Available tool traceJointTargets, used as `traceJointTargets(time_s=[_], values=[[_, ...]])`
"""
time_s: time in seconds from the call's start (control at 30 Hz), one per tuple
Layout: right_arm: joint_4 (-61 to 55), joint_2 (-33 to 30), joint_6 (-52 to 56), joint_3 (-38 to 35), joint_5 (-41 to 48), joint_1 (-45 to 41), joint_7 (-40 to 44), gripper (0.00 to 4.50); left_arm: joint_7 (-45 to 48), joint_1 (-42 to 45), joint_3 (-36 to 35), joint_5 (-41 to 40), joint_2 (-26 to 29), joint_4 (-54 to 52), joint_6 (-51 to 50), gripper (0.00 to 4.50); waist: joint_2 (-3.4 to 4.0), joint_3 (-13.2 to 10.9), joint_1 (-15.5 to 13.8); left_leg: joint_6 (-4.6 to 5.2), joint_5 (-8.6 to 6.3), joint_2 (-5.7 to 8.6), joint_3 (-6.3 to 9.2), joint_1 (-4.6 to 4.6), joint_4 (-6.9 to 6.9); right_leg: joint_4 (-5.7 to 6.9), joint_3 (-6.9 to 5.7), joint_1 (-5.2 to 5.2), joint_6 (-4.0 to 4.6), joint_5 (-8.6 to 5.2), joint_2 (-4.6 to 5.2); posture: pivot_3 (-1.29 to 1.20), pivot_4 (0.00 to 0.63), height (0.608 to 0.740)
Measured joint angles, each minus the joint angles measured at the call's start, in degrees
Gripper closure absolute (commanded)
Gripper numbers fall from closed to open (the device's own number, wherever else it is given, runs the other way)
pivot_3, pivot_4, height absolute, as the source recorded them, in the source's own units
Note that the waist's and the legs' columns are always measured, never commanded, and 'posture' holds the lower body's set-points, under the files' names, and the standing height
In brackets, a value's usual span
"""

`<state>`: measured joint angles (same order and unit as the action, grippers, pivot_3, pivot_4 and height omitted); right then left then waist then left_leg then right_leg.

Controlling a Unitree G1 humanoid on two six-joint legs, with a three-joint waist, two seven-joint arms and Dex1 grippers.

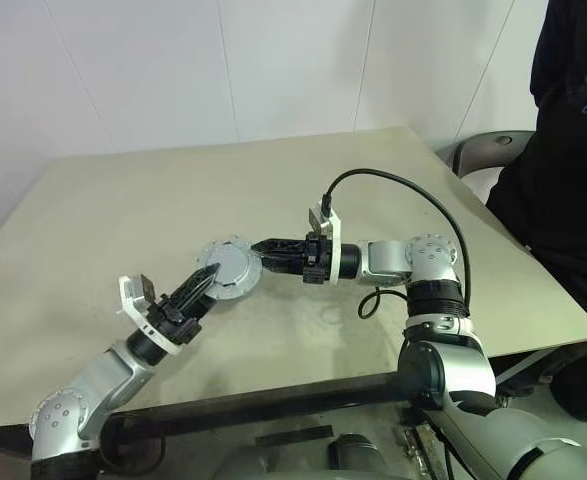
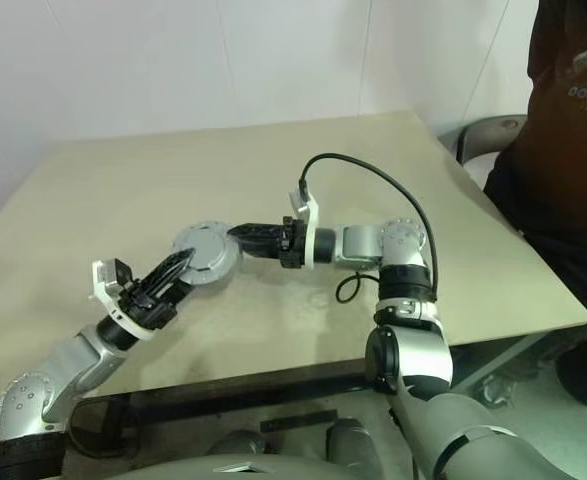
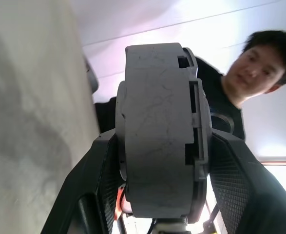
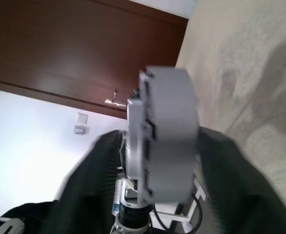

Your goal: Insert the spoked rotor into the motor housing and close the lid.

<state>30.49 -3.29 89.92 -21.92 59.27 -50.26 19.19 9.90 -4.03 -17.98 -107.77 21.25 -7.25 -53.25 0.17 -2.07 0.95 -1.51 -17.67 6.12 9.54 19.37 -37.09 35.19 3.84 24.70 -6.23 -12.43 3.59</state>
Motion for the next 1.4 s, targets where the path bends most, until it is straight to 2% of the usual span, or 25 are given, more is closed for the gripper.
traceJointTargets(time_s=[0.1, 0.13, 0.27, 0.43, 0.53, 0.6, 0.73, 0.93, 1.23, 1.3, 1.4], values=[[0.0, -0.1, 0.5, -0.2, -0.6, 0.0, 0.0, 0.08, -0.4, -0.8, 0.9, 0.3, 0.2, 0.0, -0.1, 2.20, 0.00, 0.0, 0.0, 0.00, 0.00, 0.00, 0.00, 0.00, 0.00, 0.01, 0.00, 0.00, 0.00, 0.00, 0.00, 0.00, 0.000, 0.740], [0.0, -0.3, 0.8, -0.1, -0.8, 0.0, 0.0, 0.00, -0.5, -1.0, 1.0, 0.3, 0.3, 0.0, -0.1, 2.20, 0.00, 0.0, 0.0, -0.01, 0.00, 0.00, 0.00, 0.00, 0.00, 0.02, 0.00, 0.00, 0.00, 0.00, 0.00, 0.00, 0.000, 0.740], [-0.3, -3.3, 0.8, 1.7, -3.3, 0.0, 0.7, 0.00, -1.5, -2.2, 0.8, 0.2, 0.9, -1.4, 0.7, 2.20, 0.01, 0.0, 0.0, 0.00, 0.00, 0.00, -0.01, 0.00, -0.01, 0.00, 0.01, 0.00, 0.00, 0.00, 0.00, 0.00, 0.000, 0.740], [-4.9, -10.9, -2.4, 11.3, -7.5, 0.3, 8.1, 0.00, -5.0, -2.1, -1.4, -0.6, 0.5, -2.9, 5.1, 2.20, 0.01, 0.0, -0.1, 0.00, 0.00, -0.01, -0.01, 0.01, -0.01, -0.02, 0.00, 0.00, 0.00, 0.00, 0.01, 0.00, 0.000, 0.740], [-13.8, -18.7, -11.2, 24.7, -13.3, 2.0, 18.6, 0.00, -10.7, 0.8, -3.4, -0.3, -2.2, -2.7, 11.2, 2.20, -0.02, 0.0, -0.2, -0.01, 0.00, -0.01, -0.04, 0.02, -0.05, -0.07, -0.01, -0.03, -0.04, -0.01, 0.04, 0.00, 0.000, 0.740], [-17.9, -21.7, -18.3, 31.1, -17.4, 3.0, 24.6, 0.00, -14.2, 2.9, -4.7, 0.9, -3.4, -2.3, 15.1, 2.20, -0.05, 0.0, -0.2, -0.02, 0.00, -0.01, -0.04, 0.01, -0.05, -0.08, -0.02, -0.04, -0.07, 0.00, 0.04, 0.00, 0.000, 0.740], [-21.9, -24.5, -33.3, 39.0, -24.7, 4.7, 35.0, 0.00, -25.4, 11.9, -8.4, 6.4, -8.4, 4.4, 27.0, 2.21, -0.22, 0.0, -0.4, -0.09, 0.04, -0.03, -0.06, 0.00, -0.12, -0.09, -0.01, -0.07, -0.15, 0.08, 0.01, 0.00, 0.000, 0.740], [-25.2, -27.1, -46.2, 43.5, -32.9, 6.3, 42.1, 0.00, -34.3, 15.2, -14.0, 13.7, -10.6, 10.6, 36.2, 2.21, -0.86, 0.0, -0.8, -0.31, 0.17, -0.01, -0.09, 0.10, -0.11, -0.24, 0.03, -0.01, -0.13, 0.09, 0.02, 0.00, 0.000, 0.740], [-26.1, -26.8, -59.9, 46.2, -42.4, 9.7, 43.7, 0.00, -39.3, 17.5, -16.8, 17.6, -12.3, 12.0, 37.6, 2.21, -1.23, 0.0, -1.8, -0.30, 0.16, 0.00, -0.11, 0.02, -0.15, -0.20, 0.02, -0.11, -0.12, 0.09, 0.01, 0.00, 0.000, 0.740], [-25.5, -26.6, -60.6, 46.1, -43.0, 10.0, 43.9, 0.00, -40.8, 17.4, -16.9, 18.7, -12.5, 11.9, 37.5, 1.48, -1.23, 0.0, -1.7, -0.30, 0.16, 0.00, -0.11, 0.02, -0.15, -0.20, 0.03, -0.11, -0.12, 0.09, 0.01, 0.00, 0.000, 0.740], [-24.9, -26.5, -61.4, 46.2, -43.7, 10.2, 44.4, 0.00, -45.2, 17.2, -17.2, 20.4, -13.1, 10.8, 37.5, 0.65, -1.24, 0.0, -1.8, -0.30, 0.16, 0.00, -0.10, 0.01, -0.15, -0.20, 0.03, -0.10, -0.12, 0.09, 0.01, 0.00, 0.000, 0.740]])
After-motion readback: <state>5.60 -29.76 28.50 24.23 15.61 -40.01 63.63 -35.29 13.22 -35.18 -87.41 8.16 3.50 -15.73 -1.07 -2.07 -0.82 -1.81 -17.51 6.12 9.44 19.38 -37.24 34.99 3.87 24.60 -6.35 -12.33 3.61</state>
